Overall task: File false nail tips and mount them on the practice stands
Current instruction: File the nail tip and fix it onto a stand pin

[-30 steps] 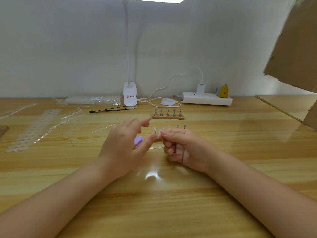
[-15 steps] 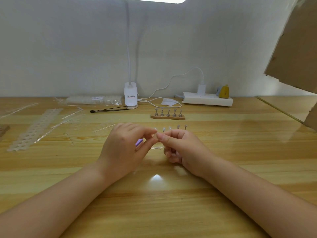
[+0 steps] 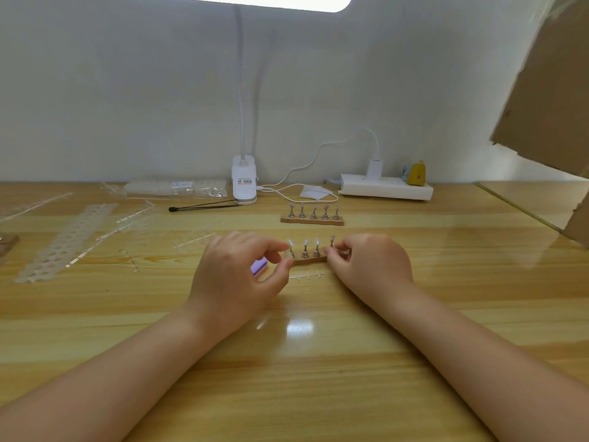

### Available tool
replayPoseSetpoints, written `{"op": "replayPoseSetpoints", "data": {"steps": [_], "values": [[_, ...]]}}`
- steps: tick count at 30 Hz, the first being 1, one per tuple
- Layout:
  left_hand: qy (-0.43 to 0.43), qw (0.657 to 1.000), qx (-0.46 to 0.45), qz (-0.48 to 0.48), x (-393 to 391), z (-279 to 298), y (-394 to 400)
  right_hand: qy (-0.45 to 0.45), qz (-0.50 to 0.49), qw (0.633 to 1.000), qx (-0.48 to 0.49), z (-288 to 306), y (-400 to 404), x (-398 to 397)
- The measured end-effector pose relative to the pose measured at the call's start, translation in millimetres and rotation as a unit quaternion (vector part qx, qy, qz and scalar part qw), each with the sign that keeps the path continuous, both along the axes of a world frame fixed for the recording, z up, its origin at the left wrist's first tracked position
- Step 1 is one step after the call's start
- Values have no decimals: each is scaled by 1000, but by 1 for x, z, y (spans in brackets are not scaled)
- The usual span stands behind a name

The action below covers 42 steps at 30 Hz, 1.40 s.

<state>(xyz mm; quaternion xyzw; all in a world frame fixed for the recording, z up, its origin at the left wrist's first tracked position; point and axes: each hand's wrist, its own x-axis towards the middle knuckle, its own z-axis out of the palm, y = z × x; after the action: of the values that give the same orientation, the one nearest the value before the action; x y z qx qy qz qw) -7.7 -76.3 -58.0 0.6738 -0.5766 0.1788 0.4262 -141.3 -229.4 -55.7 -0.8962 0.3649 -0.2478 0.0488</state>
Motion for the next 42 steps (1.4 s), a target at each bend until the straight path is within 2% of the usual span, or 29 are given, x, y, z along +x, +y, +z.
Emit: {"op": "replayPoseSetpoints", "data": {"steps": [4,9,13,15,18,21,23,32,42], "values": [[5,1000,1,-4,0,-2,-2,8,-6,1000,23,-2,-6,5],[8,1000,6,-13,-2,-1,-2,-15,21,1000,6,-4,-7,5],[59,998,-12,-23,-4,3,0,-110,63,992,-8,-3,-1,1],[91,994,-36,-37,-5,5,1,-164,116,980,-4,-1,7,-2],[80,994,-51,-50,-8,8,1,-234,196,951,56,0,25,-2],[68,994,-55,-59,-9,8,0,-275,242,921,128,-2,34,1],[70,994,-57,-59,-8,6,-1,-291,263,909,140,-4,35,2],[75,995,-43,-57,-5,4,-1,-291,300,901,119,-6,34,0],[79,995,-31,-58,-5,6,1,-286,322,890,151,-5,36,0]]}}
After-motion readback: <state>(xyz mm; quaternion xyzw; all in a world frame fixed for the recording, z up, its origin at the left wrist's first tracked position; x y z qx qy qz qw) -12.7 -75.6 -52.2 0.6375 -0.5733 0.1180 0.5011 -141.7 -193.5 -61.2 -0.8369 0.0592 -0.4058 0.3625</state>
